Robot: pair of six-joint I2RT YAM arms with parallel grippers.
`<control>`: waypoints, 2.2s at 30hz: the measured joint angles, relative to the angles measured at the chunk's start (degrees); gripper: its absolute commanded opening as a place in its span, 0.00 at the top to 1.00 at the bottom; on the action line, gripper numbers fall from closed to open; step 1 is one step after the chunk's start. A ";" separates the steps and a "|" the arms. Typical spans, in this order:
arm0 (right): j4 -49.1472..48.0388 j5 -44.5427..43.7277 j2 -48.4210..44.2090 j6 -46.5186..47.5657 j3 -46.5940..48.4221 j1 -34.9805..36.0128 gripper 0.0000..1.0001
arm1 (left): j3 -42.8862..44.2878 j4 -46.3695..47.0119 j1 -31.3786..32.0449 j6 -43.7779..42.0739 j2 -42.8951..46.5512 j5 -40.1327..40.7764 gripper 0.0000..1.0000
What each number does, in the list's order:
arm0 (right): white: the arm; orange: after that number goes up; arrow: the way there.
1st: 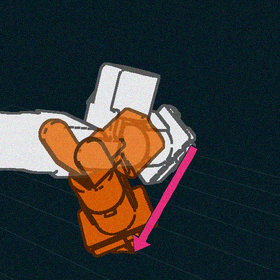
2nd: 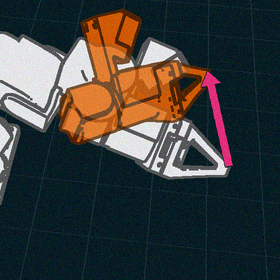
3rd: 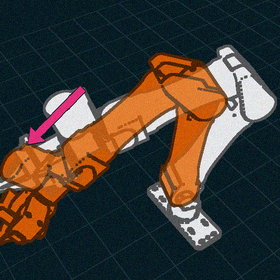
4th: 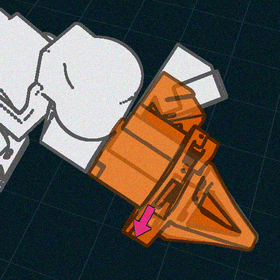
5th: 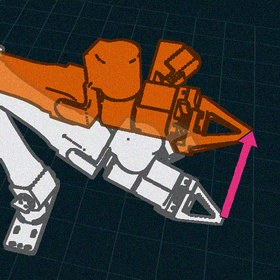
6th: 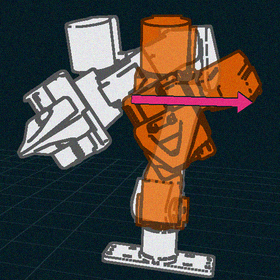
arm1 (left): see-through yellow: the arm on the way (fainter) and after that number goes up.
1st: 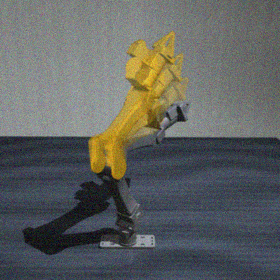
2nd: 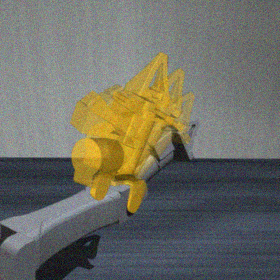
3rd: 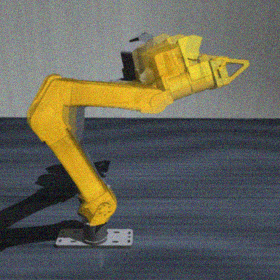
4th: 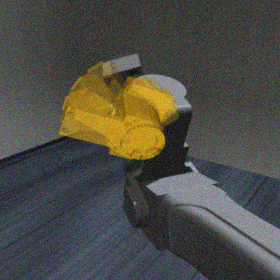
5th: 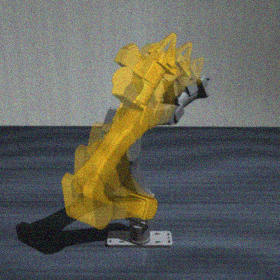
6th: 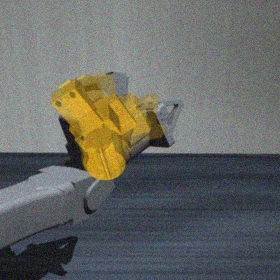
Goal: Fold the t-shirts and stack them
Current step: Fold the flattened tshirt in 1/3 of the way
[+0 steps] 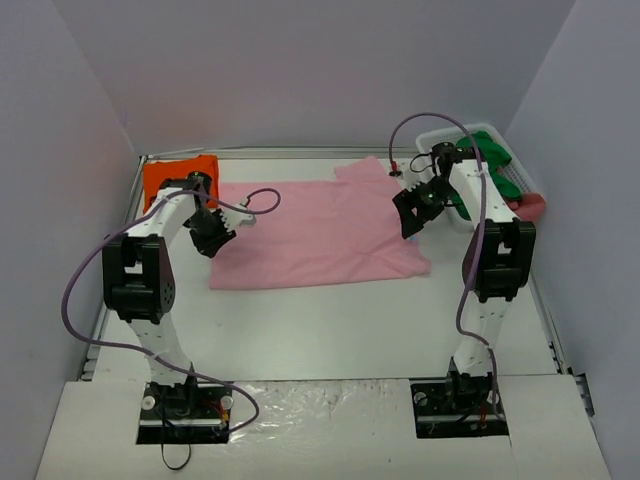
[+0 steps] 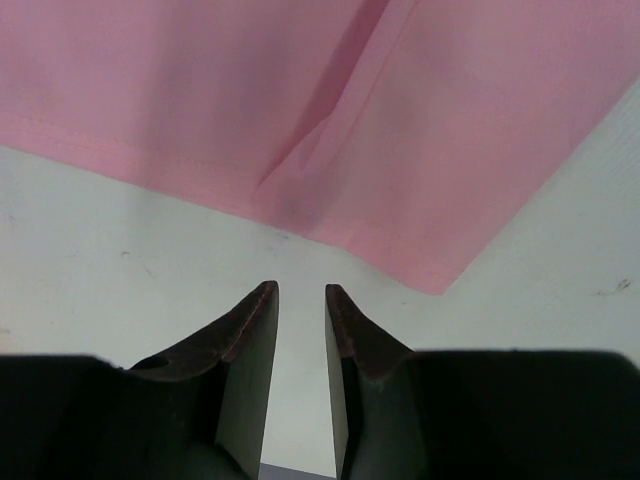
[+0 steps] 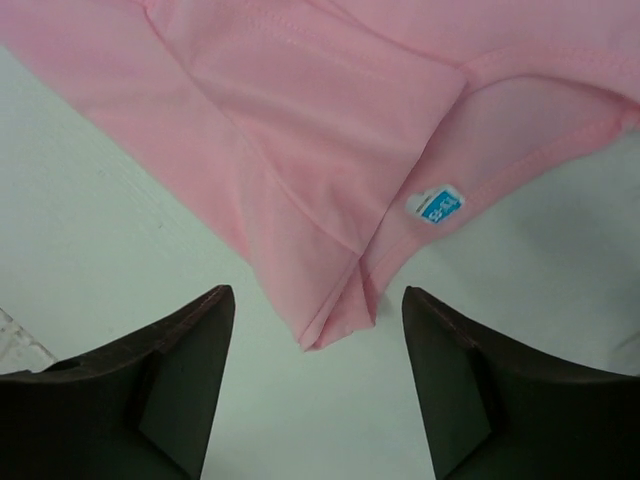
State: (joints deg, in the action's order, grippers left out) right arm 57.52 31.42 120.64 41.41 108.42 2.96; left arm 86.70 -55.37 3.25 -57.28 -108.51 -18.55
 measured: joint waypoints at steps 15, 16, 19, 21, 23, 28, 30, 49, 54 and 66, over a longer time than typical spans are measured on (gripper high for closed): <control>-7.08 -2.84 -8.00 -0.96 -22.34 -0.04 0.91 | -10.05 3.54 0.00 2.89 8.98 -4.33 0.98; -7.41 -3.17 -8.00 -1.03 -22.73 -0.04 0.91 | -10.45 3.85 0.00 2.91 8.98 -4.61 0.97; -8.48 -4.07 -8.00 -1.36 -23.17 -0.04 0.79 | -11.21 4.55 0.00 3.13 8.98 -5.60 0.88; -9.31 -4.39 -8.00 -1.95 -23.39 -0.04 0.65 | -11.65 5.14 0.00 3.39 8.96 -5.95 0.81; -9.84 -4.68 -8.00 -2.43 -23.65 -0.04 0.56 | -12.46 6.03 0.00 3.61 8.96 -6.14 0.81; -10.82 -5.35 -8.00 -2.67 -24.63 -0.04 0.53 | -15.61 7.28 0.02 3.45 8.96 -5.62 0.79; -10.86 -5.79 -8.00 -2.84 -24.83 -0.04 0.51 | -16.92 7.52 0.02 3.28 8.94 -5.35 0.77; -11.26 -9.44 -12.15 -3.80 -26.86 -2.54 0.39 | -20.65 7.78 0.04 1.22 6.64 -4.48 0.75; -11.30 -10.51 -12.66 -3.43 -29.66 -4.22 0.39 | -20.87 8.13 0.07 1.16 6.64 -4.48 0.77; -11.45 -8.96 -9.44 -2.14 -30.10 -4.94 0.43 | -21.00 9.14 0.04 1.18 6.64 -4.28 0.85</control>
State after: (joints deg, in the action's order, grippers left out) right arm 46.06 22.46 111.20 39.27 78.32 -1.98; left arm 65.69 -46.24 3.29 -56.10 -101.86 -22.83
